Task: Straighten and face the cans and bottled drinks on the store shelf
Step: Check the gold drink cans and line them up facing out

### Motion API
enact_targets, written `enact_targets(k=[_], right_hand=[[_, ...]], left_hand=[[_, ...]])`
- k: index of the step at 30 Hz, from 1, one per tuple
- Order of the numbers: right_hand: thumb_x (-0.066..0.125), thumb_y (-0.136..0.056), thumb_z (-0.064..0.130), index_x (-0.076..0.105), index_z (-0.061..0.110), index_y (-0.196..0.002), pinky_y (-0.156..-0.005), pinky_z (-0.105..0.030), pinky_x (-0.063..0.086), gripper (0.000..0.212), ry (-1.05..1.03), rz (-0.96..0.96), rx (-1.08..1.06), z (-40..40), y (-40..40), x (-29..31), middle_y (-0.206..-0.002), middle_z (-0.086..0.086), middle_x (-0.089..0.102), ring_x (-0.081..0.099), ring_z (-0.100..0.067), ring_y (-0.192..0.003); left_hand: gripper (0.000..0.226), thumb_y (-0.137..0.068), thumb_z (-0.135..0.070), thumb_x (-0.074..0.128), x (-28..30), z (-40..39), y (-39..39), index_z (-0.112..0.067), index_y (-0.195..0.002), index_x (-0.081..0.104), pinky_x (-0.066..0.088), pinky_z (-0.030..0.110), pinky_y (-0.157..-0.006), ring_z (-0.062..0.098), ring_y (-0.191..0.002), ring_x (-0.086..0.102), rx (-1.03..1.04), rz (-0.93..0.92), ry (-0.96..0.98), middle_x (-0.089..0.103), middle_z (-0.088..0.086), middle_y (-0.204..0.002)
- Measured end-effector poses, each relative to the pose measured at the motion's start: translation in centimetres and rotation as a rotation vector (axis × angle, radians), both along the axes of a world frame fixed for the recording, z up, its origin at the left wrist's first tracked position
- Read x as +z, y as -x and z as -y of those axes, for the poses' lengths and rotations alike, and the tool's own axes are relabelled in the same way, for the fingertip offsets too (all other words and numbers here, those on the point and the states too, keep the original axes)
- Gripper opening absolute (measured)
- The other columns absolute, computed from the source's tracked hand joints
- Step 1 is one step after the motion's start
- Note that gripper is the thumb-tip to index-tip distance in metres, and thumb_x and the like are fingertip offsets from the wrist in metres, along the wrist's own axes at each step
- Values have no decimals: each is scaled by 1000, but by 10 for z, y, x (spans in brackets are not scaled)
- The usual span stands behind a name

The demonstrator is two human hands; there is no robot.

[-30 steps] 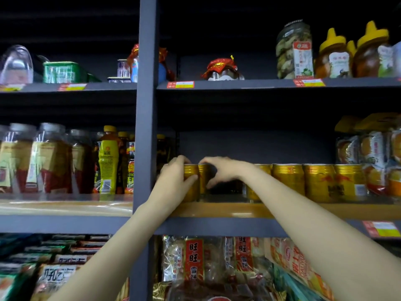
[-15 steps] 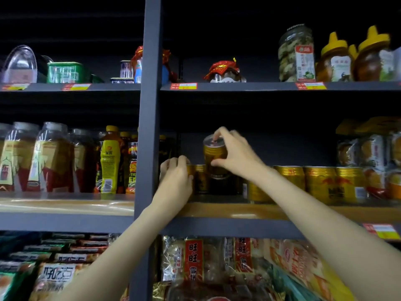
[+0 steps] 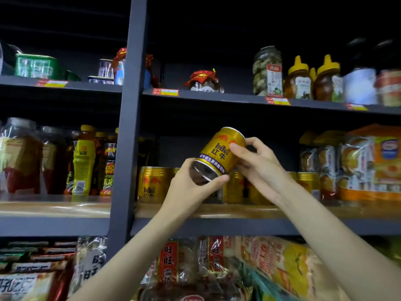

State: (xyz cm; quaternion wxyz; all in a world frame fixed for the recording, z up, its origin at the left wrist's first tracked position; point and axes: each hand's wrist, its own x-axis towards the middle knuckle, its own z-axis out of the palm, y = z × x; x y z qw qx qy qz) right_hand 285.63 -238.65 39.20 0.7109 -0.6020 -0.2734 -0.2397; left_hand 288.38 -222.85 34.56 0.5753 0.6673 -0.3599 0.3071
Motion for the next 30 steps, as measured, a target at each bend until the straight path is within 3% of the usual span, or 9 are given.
enact_targets(k=[3, 6, 9, 14, 19, 22, 25, 28, 30], right_hand=[[68, -71, 24, 55, 12, -100, -88, -34, 54, 34, 40, -79, 71, 6, 4, -5, -105, -14, 67, 67, -25, -100], [65, -75, 35, 58, 18, -105, -86, -39, 54, 36, 64, -251, 132, 5, 7, -12, -115, -16, 64, 67, -32, -102], [62, -83, 36, 62, 17, -109, -75, -35, 59, 33, -42, -319, 197, -3, 6, -14, -109, -16, 69, 69, -27, -96], [69, -73, 26, 57, 9, -121, -81, -42, 58, 53, -203, -224, 243, -9, -2, -16, -113, -18, 67, 67, -30, -101], [72, -66, 14, 51, 14, -114, -80, -33, 57, 53, -77, 38, 54, -11, -3, -18, -114, -10, 64, 67, -21, -102], [74, -64, 10, 50, 15, -121, -85, -33, 55, 62, -20, 94, 8, -10, -4, -21, -117, -8, 61, 63, -20, -108], [72, -67, 13, 51, 17, -121, -86, -30, 54, 58, 37, 64, 1, -5, -3, -19, -116, -9, 61, 63, -21, -109], [67, -73, 28, 53, 17, -117, -79, -34, 57, 47, 23, -110, 73, 0, 1, -16, -118, -13, 60, 65, -26, -104], [66, -73, 31, 54, 11, -114, -78, -38, 58, 47, -12, -181, 72, 1, 1, -20, -120, -16, 58, 64, -30, -105]], left_hand=[[56, -65, -27, 79, 0, -5, -2, -34, -111, 49, 48, 11, -75, -2, -96, 60, -74, 83, 91, 61, -10, -109], [72, -69, -18, 79, 4, -17, -4, -42, -123, 38, 51, 19, -86, -3, -109, 52, 33, 239, -66, 48, -16, -120], [78, -73, -14, 76, 7, -23, -3, -41, -132, 32, 52, 23, -89, -1, -115, 49, 14, 296, -214, 44, -18, -124], [73, -76, -12, 73, 7, -22, 7, -35, -132, 32, 51, 16, -81, -1, -107, 58, -162, 94, -119, 50, -13, -125], [65, -72, -32, 67, 13, -21, 9, -22, -132, 42, 55, 28, -82, 18, -97, 67, -485, -279, 90, 61, 10, -117], [60, -73, -32, 65, 15, -23, 5, -17, -129, 49, 56, 30, -81, 25, -92, 69, -540, -375, 128, 64, 17, -110], [58, -71, -27, 67, 14, -26, 0, -27, -126, 49, 56, 29, -80, 17, -98, 67, -419, -221, 119, 62, 8, -115], [60, -75, -18, 70, 14, -33, -1, -41, -123, 42, 51, 14, -79, -6, -108, 54, -117, 118, -95, 50, -12, -125], [69, -77, -8, 70, 12, -35, -2, -41, -127, 36, 47, 10, -82, -14, -113, 46, -115, 185, -184, 43, -21, -128]])
